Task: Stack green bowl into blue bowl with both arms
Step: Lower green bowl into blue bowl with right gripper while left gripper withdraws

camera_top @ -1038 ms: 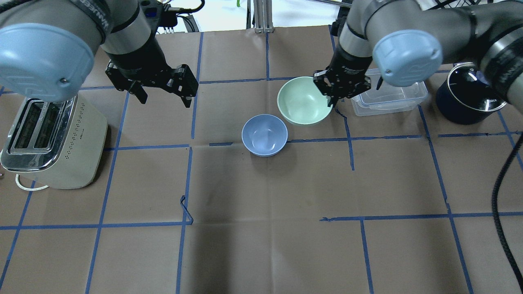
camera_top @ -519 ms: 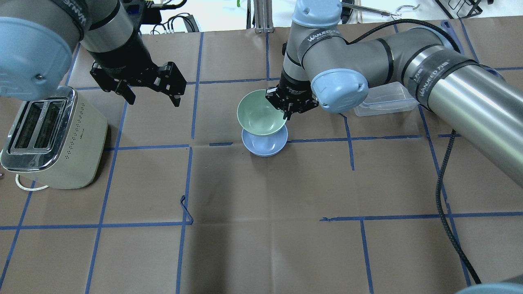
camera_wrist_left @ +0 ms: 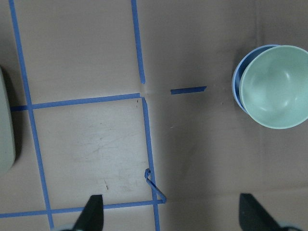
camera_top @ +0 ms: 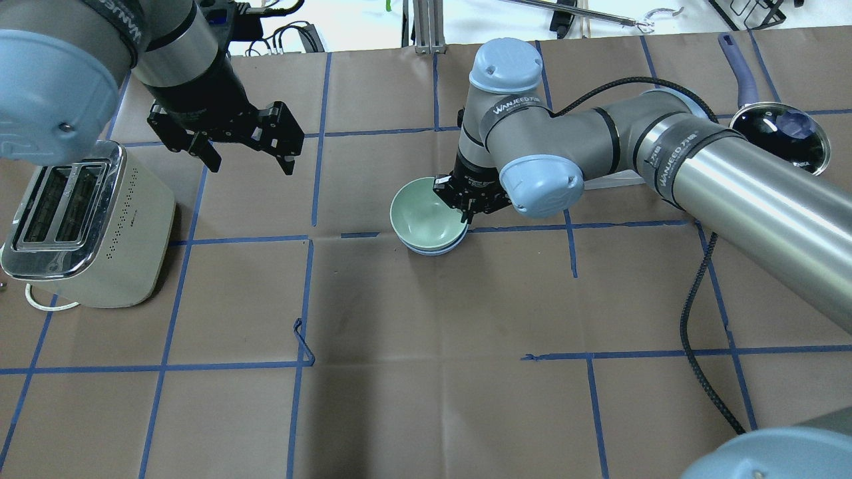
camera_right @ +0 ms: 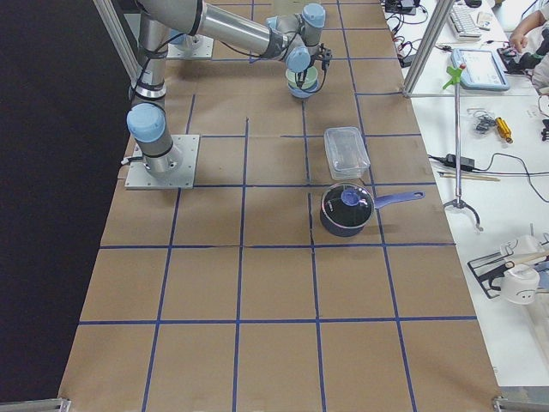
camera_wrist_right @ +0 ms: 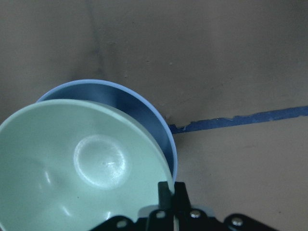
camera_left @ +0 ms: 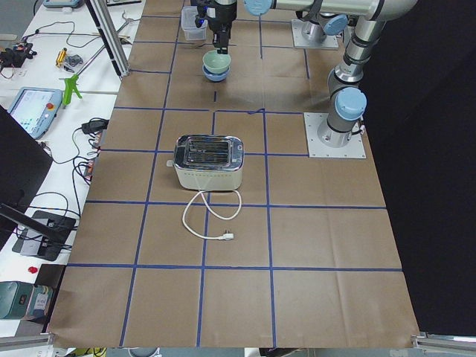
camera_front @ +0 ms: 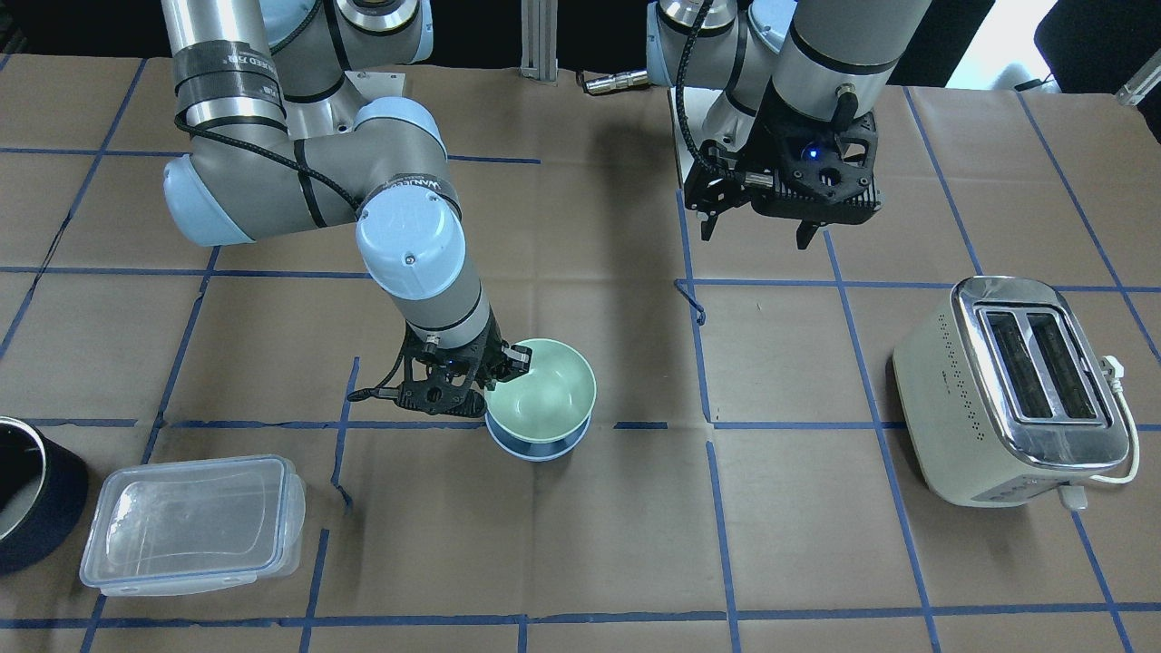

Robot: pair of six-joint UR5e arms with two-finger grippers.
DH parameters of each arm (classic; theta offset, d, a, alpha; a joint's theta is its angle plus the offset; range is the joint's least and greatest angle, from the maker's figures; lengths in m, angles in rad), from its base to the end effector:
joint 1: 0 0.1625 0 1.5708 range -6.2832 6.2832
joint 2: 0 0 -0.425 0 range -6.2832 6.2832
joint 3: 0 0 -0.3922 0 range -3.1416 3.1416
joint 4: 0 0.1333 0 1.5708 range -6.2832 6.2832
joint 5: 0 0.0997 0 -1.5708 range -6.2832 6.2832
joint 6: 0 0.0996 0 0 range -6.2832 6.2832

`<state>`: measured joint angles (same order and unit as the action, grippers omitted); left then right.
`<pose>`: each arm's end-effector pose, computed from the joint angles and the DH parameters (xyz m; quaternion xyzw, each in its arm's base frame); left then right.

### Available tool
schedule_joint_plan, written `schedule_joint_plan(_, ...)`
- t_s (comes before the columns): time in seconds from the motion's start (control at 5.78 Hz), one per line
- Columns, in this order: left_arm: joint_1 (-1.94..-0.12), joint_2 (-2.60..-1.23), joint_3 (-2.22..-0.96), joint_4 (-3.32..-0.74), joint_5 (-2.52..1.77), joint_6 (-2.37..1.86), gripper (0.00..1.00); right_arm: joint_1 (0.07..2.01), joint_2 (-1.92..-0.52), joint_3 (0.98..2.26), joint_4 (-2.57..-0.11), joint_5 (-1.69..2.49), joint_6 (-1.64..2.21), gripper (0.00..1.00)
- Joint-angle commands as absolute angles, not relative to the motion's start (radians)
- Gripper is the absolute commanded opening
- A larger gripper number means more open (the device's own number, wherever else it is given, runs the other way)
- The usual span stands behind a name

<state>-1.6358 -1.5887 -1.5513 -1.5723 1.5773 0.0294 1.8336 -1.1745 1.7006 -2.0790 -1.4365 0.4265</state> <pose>-0.1648 -0.4898 0.4885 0.0472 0.9989 -0.0001 0.0033 0.2978 -0.5424 0.2571 0.0822 0.9943 0.0311 0.0601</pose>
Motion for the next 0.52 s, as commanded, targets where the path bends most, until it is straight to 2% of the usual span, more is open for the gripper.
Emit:
schedule_joint_plan(0.0,-1.637,-1.588,-1.552,-1.572,1.578,0.029,0.98,1.833,-1.175,1.715,-2.159,-1.446,0.429,0.09)
schedule_joint_plan(0.17,-1.635,-1.588,-1.552,-1.572,1.58,0.029,0.98,1.833,-1.174,1.715,-2.175,-1.444,0.436,0.34)
schedule_joint_plan(0.35,-1.637,-1.588,-1.552,-1.572,1.58,0.029,0.98,1.827,-1.175,1.706,-2.172,-1.437,0.437,0.99)
